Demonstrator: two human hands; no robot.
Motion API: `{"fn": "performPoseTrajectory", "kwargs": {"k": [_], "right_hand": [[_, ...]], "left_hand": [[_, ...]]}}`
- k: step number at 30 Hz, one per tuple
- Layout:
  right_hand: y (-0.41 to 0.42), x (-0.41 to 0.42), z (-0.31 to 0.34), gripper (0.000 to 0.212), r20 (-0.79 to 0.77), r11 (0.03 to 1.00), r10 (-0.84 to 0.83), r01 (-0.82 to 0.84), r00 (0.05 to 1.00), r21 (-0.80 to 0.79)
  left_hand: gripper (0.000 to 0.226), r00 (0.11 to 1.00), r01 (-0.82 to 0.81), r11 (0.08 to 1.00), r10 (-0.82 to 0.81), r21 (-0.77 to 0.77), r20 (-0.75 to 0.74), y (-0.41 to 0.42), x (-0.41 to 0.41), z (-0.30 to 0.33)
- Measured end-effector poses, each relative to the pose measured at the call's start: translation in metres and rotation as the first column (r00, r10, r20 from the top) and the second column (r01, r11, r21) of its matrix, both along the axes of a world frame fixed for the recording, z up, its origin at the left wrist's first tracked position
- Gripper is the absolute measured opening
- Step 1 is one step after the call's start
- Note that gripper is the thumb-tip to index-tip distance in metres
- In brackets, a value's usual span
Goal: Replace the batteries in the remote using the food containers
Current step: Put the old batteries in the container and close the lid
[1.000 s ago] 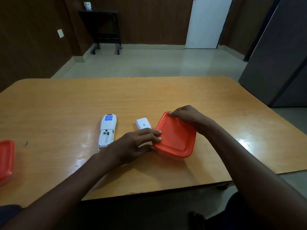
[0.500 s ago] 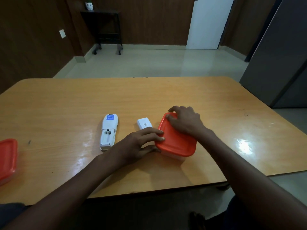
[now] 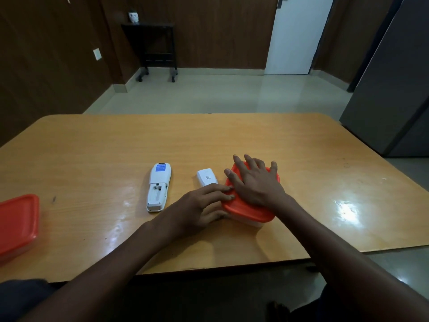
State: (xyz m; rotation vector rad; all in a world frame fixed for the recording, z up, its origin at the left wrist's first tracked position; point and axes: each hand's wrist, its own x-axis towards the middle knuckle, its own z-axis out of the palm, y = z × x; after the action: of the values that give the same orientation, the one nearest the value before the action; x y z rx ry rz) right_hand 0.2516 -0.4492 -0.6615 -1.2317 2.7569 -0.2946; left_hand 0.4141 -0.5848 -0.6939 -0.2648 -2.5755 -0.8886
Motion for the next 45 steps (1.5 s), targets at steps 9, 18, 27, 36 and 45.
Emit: {"fn": "performPoseTrajectory", "kwargs": {"k": [9, 18, 27, 36, 45], "right_hand": [[0.037, 0.023, 0.038, 0.04, -0.201, 0.966, 0.122, -0.162, 0.972, -0.201], [0.094, -0.008, 0.04, 0.048, -0.098, 0.983, 0.181, -0.183, 0.979, -0.008], [0.111, -0.109, 0.034, 0.03, -0.104, 0.961, -0.262, 0.25, 0.959, -0.119], [0.08, -0.241, 0.016, 0.034, -0.091, 0.869, -0.459, 0.425, 0.884, -0.253], [0.068, -0.332, 0.015, 0.03, -0.004, 0.787, -0.566, 0.538, 0.825, -0.301]], "left_hand": [[0.047, 0.987, -0.159, 0.967, 0.152, 0.199, 0.051, 0.023, -0.005, 0.006], [0.092, 0.902, -0.41, 0.742, 0.243, 0.529, 0.358, 0.062, -0.067, 0.015], [0.085, 0.768, -0.394, 0.914, 0.388, -0.101, 0.509, 0.05, -0.158, 0.033], [0.088, 0.674, -0.344, 0.9, 0.434, -0.266, 0.597, 0.038, -0.202, 0.037], [0.088, 0.669, -0.305, 0.911, 0.413, -0.278, 0.618, 0.036, -0.204, 0.034]]}}
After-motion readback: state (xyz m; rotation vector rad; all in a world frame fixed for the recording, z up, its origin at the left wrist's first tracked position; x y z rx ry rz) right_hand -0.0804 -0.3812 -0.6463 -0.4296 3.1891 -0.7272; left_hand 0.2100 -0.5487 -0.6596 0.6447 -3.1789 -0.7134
